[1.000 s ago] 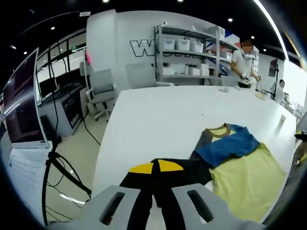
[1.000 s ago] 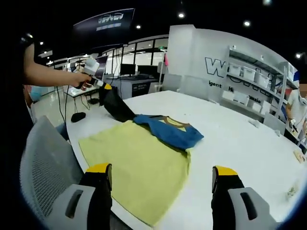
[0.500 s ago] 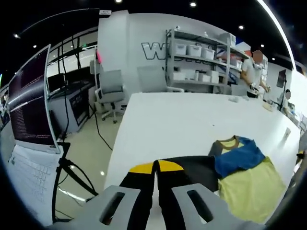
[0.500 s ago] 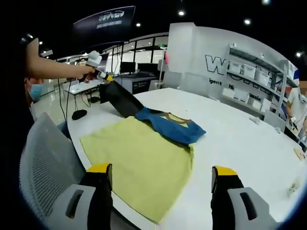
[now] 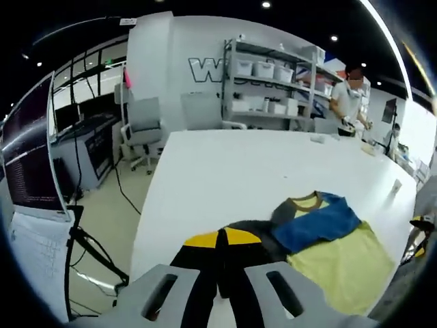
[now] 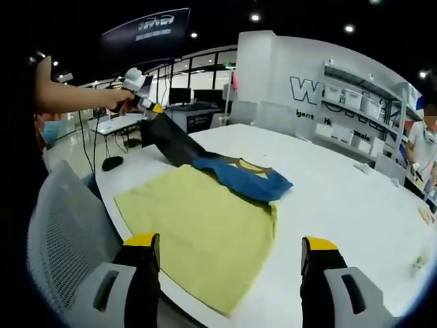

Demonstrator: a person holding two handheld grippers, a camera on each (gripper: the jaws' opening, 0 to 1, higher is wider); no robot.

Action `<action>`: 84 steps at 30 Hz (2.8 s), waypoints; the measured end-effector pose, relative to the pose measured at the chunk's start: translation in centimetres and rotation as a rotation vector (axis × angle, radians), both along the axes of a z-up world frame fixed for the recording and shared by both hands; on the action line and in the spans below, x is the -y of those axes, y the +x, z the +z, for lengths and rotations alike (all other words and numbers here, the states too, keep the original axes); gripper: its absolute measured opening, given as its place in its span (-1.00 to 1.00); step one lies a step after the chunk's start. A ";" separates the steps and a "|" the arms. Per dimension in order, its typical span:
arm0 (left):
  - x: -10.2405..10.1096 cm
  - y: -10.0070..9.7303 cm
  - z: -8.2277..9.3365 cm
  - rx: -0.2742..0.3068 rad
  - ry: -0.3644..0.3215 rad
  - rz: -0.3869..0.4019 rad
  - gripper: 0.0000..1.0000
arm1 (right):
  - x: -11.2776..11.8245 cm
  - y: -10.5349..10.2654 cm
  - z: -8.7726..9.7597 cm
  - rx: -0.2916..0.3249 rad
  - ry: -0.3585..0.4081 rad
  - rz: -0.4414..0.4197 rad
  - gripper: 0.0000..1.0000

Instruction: Fold the garment on the visible template until the final outline fits inside the template.

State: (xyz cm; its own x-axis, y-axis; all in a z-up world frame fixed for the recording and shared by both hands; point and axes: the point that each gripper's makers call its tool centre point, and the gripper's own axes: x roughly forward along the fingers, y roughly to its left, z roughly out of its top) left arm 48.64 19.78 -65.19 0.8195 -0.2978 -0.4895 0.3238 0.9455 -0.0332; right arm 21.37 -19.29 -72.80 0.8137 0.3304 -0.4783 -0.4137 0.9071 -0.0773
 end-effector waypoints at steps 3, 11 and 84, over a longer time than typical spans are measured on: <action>2.0 -0.1 1.0 0.011 -0.010 -0.046 -0.92 | -0.2 -0.1 0.0 0.001 0.004 0.004 0.69; 7.5 -0.4 2.6 0.015 -0.039 -0.158 -0.92 | -0.5 -0.3 0.1 0.008 0.009 0.002 0.71; 37.2 0.0 -5.0 -0.293 -0.172 -0.645 -0.93 | 0.3 -1.7 -0.5 -0.031 0.026 -0.047 0.73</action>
State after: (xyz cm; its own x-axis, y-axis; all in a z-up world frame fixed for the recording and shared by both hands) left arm 48.63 -17.41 -70.18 0.2978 -0.7700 -0.5643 0.7698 0.5432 -0.3350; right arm 19.66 -19.61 -73.32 0.8135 0.3045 -0.4955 -0.3721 0.9273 -0.0410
